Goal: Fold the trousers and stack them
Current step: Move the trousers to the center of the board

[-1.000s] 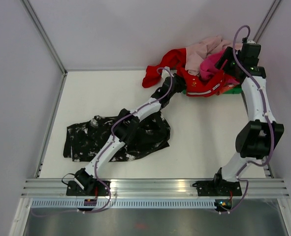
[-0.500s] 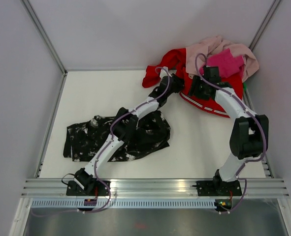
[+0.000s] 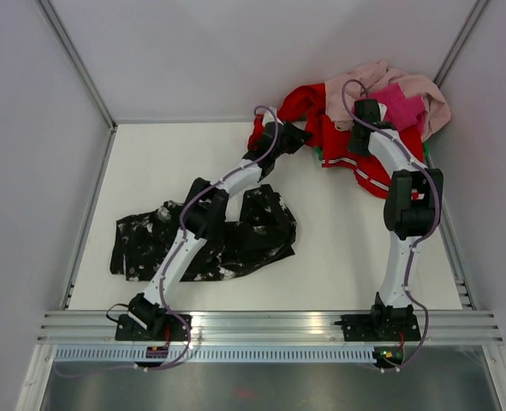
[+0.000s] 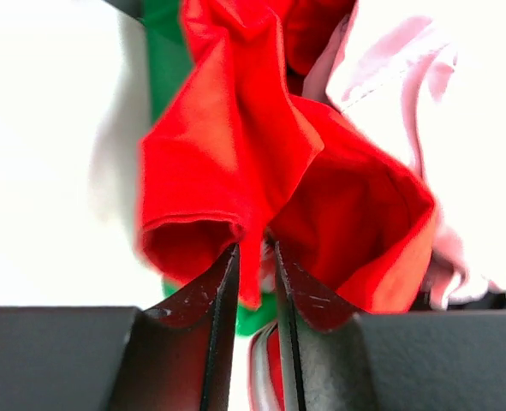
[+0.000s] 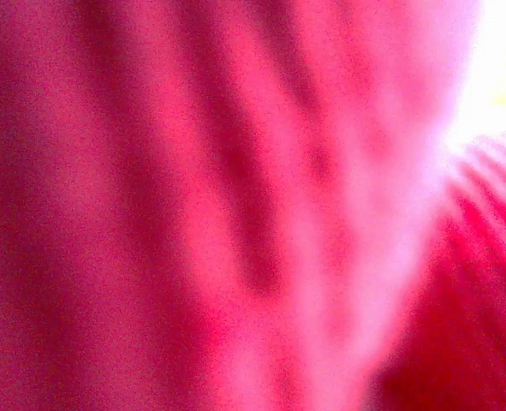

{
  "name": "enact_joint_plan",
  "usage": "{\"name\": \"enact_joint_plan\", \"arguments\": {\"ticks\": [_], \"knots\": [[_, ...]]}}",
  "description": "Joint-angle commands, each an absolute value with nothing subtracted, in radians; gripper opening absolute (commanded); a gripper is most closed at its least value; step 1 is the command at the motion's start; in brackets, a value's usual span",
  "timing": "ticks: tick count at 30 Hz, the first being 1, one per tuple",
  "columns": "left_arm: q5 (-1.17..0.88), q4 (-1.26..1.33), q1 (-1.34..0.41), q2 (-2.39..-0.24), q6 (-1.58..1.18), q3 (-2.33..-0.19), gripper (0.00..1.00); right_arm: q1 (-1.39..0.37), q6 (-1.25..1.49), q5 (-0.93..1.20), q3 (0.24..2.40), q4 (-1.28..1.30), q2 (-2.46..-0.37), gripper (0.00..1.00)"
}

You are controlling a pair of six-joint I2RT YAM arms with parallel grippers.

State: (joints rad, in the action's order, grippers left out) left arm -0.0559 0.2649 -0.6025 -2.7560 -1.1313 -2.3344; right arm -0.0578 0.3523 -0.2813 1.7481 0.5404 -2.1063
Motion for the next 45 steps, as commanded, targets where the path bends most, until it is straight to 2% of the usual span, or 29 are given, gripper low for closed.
{"name": "enact_joint_plan", "arguments": {"ticks": [1, 4, 10, 14, 18, 26, 28, 29, 32, 38, 41, 45], "knots": [[-0.087, 0.290, -0.591, -2.613, -1.043, -2.271, 0.29, 0.032, 0.328, -0.434, 1.925, 0.382, -2.175, 0.25], [-0.092, 0.291, -0.591, -2.545, -1.013, -2.185, 0.31, 0.054, 0.308, -0.428, 2.067, 0.324, -2.249, 0.26], [-0.133, 0.264, -0.583, -2.444, -0.930, -2.059, 0.32, 0.066, 0.233, -0.304, 2.494, 0.282, -2.506, 0.32], [-0.150, 0.230, -0.581, -2.415, -0.890, -2.011, 0.32, 0.068, 0.219, -0.250, 2.435, 0.129, -2.545, 0.35], [-0.198, 0.203, -0.578, -2.395, -0.862, -1.990, 0.33, 0.069, 0.195, -0.216, 2.435, 0.118, -2.635, 0.31], [-0.189, 0.134, -0.577, -2.312, -0.785, -1.908, 0.33, 0.069, 0.156, -0.175, 2.467, 0.365, -2.754, 0.33], [-0.178, 0.112, -0.575, -2.303, -0.787, -1.905, 0.33, 0.068, 0.144, -0.167, 2.407, 0.423, -2.726, 0.38], [-0.176, 0.109, -0.575, -2.298, -0.790, -1.896, 0.33, 0.067, 0.147, -0.163, 2.372, 0.432, -2.682, 0.45], [-0.181, 0.113, -0.575, -2.267, -0.808, -1.864, 0.33, 0.069, 0.158, -0.124, 2.226, 0.463, -2.559, 0.49], [-0.199, 0.127, -0.575, -2.160, -0.813, -1.752, 0.33, 0.067, 0.195, -0.009, 1.959, 0.382, -2.240, 0.90], [-0.196, 0.121, -0.575, -2.103, -0.808, -1.701, 0.33, 0.069, 0.186, -0.003, 1.944, 0.342, -2.140, 0.97], [-0.195, 0.147, -0.577, -2.031, -0.825, -1.625, 0.33, 0.067, 0.152, -0.003, 2.068, 0.478, -2.114, 0.98]]}}
